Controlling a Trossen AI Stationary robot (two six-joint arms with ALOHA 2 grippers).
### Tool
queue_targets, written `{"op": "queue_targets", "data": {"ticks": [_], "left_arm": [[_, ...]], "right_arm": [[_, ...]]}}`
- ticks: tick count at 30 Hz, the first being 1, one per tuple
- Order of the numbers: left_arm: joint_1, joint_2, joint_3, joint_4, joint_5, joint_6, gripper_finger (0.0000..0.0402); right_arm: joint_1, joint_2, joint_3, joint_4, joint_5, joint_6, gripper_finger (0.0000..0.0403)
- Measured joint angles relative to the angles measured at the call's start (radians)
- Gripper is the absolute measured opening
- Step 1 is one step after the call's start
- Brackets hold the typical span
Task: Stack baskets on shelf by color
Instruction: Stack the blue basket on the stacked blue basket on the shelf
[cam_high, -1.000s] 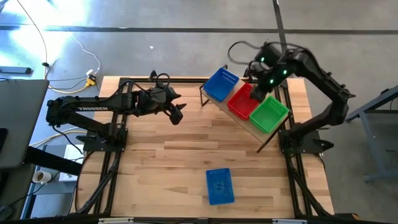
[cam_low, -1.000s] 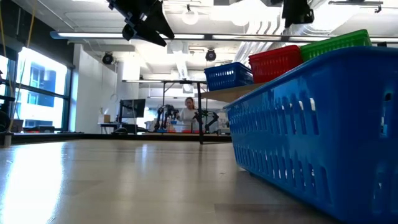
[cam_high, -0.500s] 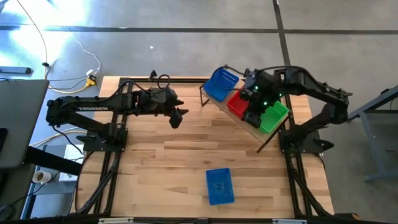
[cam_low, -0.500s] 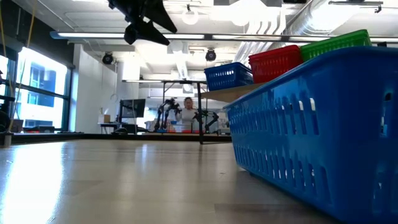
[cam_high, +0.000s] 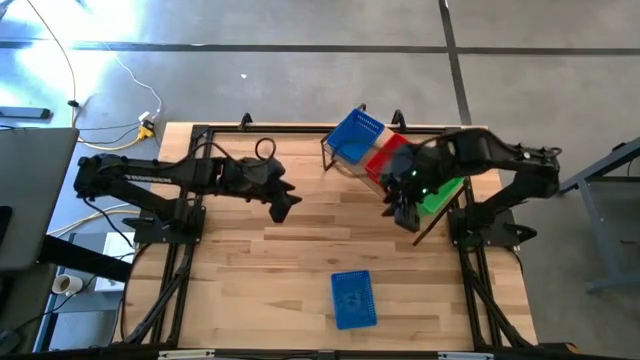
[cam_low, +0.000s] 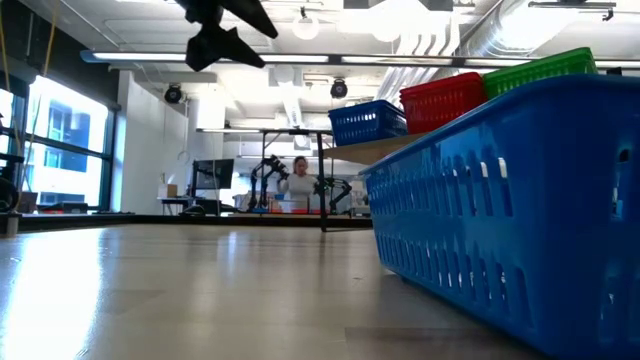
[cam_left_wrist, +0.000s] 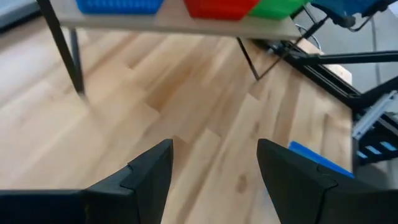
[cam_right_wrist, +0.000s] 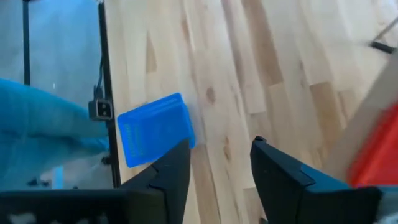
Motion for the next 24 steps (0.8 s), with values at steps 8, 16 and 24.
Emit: {"op": "queue_targets", "data": {"ticks": [8,16,24], "left_arm": [[-0.111,0.0,0.0,-0.048,-0.012,-0.137,0.0223],[-0.22,0.0,0.0,-0.135,-0.093,-0.242,0.0223],[-0.312,0.023,-0.001,-0.04,-0.095,-0.166,0.0223]], "right_arm": [[0.129,0.084,0.0,0.006,0.029,-0.041,0.0156],[0.242,0.175,0.0,0.059,0.068,-0.072,0.0142],[0.292,0.219,-0.001,0.078,0.169,0.037,0.0142]]}}
